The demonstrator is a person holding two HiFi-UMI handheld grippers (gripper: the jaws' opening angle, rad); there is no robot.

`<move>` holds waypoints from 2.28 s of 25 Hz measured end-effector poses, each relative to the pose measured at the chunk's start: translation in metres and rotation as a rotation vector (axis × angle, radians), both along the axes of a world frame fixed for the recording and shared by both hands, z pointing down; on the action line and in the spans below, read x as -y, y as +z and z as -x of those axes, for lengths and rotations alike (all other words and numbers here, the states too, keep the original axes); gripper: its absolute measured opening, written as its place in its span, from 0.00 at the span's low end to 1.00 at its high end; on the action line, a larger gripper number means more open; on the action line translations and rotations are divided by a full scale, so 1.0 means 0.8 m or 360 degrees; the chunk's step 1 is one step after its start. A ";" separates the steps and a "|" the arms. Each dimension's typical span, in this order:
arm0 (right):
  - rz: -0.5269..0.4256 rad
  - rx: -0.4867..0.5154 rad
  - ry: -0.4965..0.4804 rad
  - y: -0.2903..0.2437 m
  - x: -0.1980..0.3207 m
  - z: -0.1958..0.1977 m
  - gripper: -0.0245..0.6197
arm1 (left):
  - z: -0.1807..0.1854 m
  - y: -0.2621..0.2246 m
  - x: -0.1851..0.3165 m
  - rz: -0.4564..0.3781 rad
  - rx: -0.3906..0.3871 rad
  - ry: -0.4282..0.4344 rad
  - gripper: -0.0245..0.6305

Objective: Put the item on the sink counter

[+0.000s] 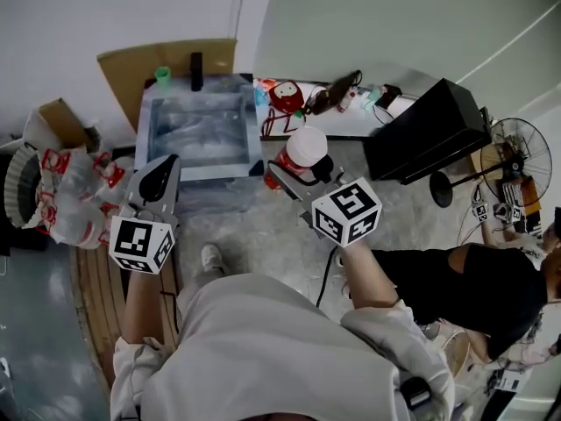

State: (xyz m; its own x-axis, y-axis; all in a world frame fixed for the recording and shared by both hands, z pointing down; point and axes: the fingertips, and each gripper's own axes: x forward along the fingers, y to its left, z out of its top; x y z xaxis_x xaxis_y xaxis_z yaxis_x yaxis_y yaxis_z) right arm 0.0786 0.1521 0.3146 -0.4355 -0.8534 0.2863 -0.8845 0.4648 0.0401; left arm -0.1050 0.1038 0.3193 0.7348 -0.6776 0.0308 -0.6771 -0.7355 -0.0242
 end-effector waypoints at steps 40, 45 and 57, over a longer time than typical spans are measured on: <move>0.0052 -0.0021 -0.0109 0.091 0.410 -0.071 0.49 | -0.131 0.089 0.379 0.0058 0.0098 0.0065 0.04; 0.0081 -0.0032 -0.0136 0.116 0.449 -0.072 0.49 | -0.146 0.115 0.412 0.0064 0.0129 0.0086 0.04; 0.0064 -0.0050 -0.0136 0.147 0.506 -0.080 0.49 | -0.152 0.145 0.457 0.0126 0.0164 0.0113 0.04</move>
